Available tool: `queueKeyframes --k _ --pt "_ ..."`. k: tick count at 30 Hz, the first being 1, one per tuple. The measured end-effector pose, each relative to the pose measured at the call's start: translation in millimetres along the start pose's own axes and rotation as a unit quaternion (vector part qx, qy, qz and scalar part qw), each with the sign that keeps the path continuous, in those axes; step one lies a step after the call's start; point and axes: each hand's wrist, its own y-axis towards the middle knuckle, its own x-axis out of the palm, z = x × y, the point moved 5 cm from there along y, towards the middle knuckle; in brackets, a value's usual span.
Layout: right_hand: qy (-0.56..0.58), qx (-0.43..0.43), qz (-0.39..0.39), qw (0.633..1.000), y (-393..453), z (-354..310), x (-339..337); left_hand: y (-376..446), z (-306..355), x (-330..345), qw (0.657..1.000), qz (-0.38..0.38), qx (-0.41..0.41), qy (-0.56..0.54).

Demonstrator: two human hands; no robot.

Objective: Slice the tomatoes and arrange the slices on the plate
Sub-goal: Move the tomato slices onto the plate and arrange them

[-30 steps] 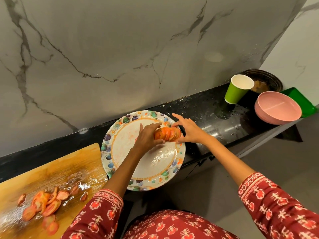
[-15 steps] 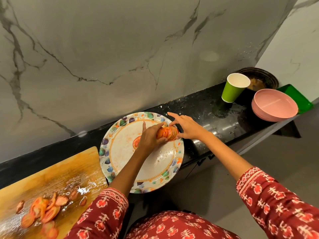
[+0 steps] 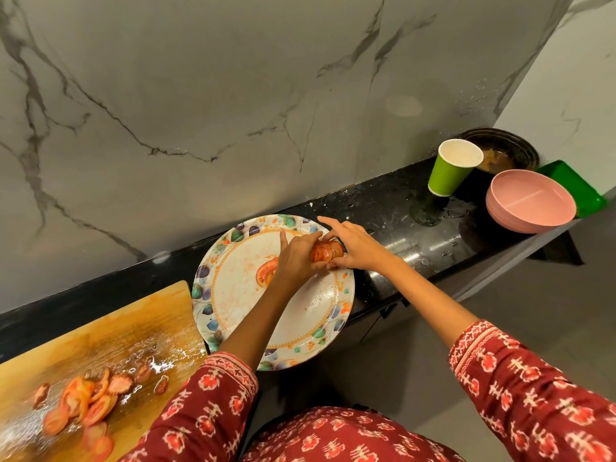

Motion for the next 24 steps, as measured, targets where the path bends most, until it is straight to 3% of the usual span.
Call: queueKeyframes --k 7,24 --pt "0.001 0.002 -0.025 1.000 2.0 3.9 3.2 -1.6 -2.8 -1.7 1.000 0.003 -0.010 -0.005" --pt "-0.002 -0.009 0.013 1.000 0.9 5.1 3.9 -5.6 -10.2 -4.4 1.000 -0.003 -0.024 0.001"
